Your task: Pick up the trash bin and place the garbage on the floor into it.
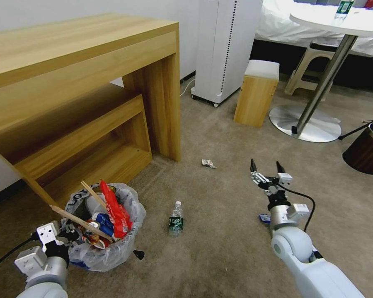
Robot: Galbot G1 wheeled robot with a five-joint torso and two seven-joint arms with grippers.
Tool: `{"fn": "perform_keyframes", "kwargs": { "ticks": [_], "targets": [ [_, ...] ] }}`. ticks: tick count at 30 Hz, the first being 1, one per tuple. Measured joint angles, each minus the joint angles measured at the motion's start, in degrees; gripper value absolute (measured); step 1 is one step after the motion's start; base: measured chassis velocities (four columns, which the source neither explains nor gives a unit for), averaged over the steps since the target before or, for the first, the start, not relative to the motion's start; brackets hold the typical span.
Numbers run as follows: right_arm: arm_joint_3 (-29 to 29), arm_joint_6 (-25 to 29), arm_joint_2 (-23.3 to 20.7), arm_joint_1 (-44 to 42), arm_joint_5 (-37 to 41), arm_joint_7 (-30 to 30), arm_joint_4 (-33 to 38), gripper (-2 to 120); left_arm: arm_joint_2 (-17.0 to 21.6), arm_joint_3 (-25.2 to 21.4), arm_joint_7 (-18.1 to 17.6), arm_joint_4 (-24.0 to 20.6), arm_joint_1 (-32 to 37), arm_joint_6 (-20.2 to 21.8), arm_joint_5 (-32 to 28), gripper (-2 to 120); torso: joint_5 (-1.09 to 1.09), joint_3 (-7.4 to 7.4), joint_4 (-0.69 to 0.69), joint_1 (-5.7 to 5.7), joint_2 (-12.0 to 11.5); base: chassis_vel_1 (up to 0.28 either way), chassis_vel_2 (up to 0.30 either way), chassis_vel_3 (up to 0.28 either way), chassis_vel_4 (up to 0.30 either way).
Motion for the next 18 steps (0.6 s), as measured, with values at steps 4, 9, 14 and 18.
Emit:
{"fn": "perform_keyframes", "kwargs": {
  "ticks": [4, 9, 14, 18],
  "targets": [
    [-5.2, -6.2, 0.6, 4.6, 11.0, 2.2, -1.5, 100, -0.6, 0.3, 0.2, 0.1, 0.0, -0.2, 0.6, 1, 0.01, 0.0, -0.01, 0.0, 0.0, 0.0, 0.0, 0.0, 0.0],
    [-10.8, -12.3, 4.0, 10.1, 19.3, 5.0, -5.1, 100, -1.2, 0.5, 0.6, 0.4, 0.3, -0.7, 1.4, 1, 0.0, 0.0, -0.01, 0.0, 0.0, 0.0, 0.0, 0.0, 0.0],
    [-15.8, -16.2, 9.7, 13.8, 25.6, 9.8, -10.5, 100, -1.8, 0.5, 0.7, 0.8, 0.2, -0.9, 2.0, 1, -0.02, 0.0, 0.0, 0.01, 0.0, 0.0, 0.0, 0.0, 0.0],
    [-18.3, -19.6, 13.2, 15.6, 27.4, 13.8, -13.5, 100, -2.1, 0.6, 0.7, 1.1, 0.1, -0.9, 2.4, 1, 0.0, 0.0, 0.0, 0.01, 0.0, 0.0, 0.0, 0.0, 0.0]
  ]
}}
